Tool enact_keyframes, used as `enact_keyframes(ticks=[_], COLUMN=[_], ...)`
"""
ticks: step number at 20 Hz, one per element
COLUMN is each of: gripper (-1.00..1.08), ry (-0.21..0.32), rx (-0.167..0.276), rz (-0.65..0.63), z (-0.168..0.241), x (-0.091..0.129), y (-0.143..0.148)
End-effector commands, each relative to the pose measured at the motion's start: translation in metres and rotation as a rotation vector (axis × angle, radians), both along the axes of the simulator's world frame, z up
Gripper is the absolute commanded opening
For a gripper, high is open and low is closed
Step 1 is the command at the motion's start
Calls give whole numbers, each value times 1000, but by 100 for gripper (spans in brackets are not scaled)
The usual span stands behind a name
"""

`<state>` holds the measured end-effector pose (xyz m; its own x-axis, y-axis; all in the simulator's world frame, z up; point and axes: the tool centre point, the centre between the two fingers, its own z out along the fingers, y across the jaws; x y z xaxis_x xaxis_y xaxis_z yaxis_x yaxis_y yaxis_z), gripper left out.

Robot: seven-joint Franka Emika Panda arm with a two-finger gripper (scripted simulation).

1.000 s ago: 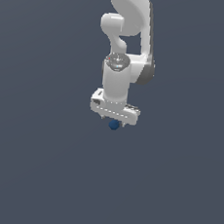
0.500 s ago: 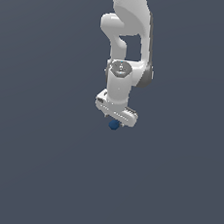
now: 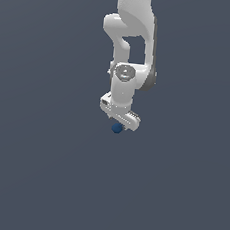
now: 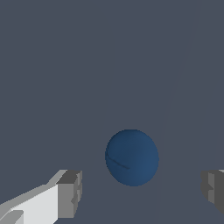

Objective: Pick up the object and move it to a goal position.

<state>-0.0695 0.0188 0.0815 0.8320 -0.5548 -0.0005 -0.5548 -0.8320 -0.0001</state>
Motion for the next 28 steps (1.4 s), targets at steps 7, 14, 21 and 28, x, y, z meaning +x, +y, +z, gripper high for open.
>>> enact_keyframes(ticks=[7, 14, 21, 28], gripper=[100, 100, -100, -100], ry=[0, 0, 0, 0], rx=[0, 0, 0, 0], rz=[-1, -4, -5, -5], z=[-12, -44, -51, -51], x=[-1, -2, -1, -1], y=[0, 0, 0, 0])
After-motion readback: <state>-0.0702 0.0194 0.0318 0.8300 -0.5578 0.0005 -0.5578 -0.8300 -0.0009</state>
